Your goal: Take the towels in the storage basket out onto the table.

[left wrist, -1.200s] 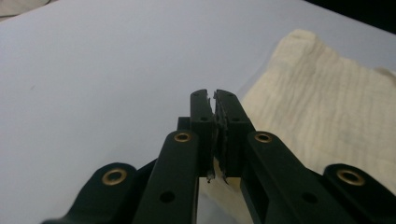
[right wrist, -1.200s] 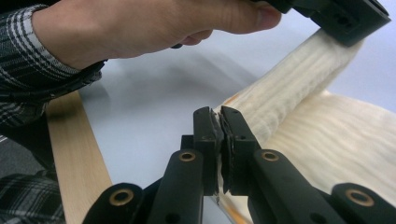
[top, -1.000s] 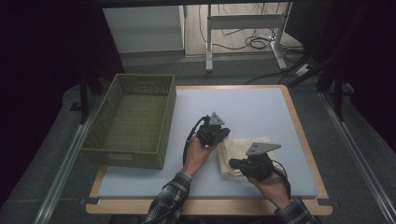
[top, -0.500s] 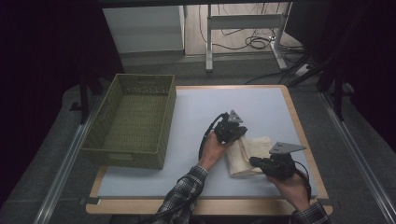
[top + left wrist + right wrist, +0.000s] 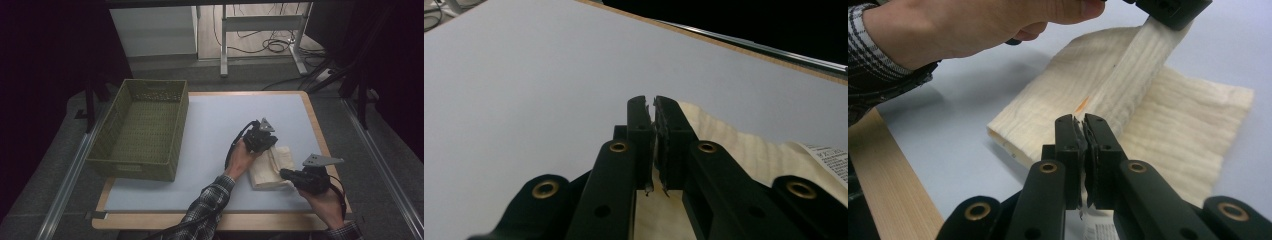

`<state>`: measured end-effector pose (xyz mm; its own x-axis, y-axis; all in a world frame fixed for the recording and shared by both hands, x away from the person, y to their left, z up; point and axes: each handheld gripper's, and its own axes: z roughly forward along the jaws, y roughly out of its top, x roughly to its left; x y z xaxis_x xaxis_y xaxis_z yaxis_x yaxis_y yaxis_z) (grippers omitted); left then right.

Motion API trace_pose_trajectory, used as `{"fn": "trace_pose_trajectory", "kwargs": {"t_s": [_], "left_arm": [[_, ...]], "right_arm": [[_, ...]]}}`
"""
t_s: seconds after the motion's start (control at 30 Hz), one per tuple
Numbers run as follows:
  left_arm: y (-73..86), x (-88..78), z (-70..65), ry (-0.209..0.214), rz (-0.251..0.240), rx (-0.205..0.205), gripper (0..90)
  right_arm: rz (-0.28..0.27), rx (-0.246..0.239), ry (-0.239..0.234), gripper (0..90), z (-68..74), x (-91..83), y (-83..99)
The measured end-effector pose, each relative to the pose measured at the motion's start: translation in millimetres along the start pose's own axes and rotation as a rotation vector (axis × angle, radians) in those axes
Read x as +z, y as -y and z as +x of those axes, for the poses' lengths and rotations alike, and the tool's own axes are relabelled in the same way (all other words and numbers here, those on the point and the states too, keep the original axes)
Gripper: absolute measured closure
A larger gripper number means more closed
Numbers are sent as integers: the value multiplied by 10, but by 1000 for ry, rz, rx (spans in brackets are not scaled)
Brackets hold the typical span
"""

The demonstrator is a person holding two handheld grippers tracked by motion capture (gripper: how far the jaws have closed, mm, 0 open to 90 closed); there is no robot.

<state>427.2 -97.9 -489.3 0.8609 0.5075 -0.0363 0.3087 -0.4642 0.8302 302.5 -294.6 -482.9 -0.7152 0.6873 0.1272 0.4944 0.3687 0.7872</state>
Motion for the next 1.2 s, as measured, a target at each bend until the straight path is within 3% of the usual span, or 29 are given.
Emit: {"fn": "trace_pose_trajectory", "kwargs": {"t_s": [0.53, 0.7, 0.8, 1.0, 1.2], "left_arm": [[-16, 253, -51, 16, 32, 10, 817], [-15, 232, -46, -1, 1, -10, 556], [-6, 168, -18, -2, -28, -35, 451], [72, 14, 66, -18, -40, -50, 357], [211, -157, 129, -52, -19, -37, 330]], "right_arm": [[25, 39, 42, 853, -155, -16, 190], [32, 51, 46, 836, -183, 0, 245], [26, 57, 61, 797, -203, -10, 266], [11, 55, 132, 689, -270, -164, 314], [-14, 58, 168, 649, -311, -299, 275]]}}
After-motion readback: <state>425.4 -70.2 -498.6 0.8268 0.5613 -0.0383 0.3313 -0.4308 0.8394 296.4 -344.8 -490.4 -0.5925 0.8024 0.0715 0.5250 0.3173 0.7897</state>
